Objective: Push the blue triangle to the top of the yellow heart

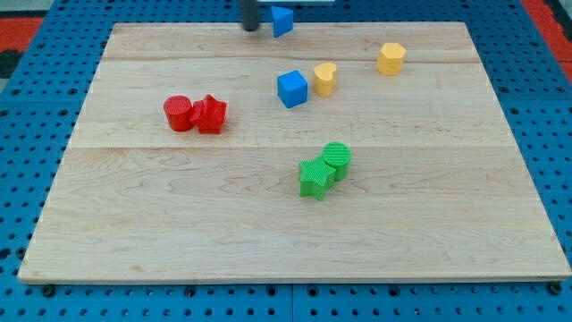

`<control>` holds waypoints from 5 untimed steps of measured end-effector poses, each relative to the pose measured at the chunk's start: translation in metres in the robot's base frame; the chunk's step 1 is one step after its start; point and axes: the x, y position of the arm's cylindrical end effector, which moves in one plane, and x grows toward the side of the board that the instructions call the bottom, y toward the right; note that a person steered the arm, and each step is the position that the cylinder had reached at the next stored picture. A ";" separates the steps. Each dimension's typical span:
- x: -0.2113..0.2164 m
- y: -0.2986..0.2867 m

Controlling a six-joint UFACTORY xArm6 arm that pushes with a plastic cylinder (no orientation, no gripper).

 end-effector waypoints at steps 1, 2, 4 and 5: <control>0.052 0.074; 0.045 0.105; 0.068 0.127; 0.068 0.125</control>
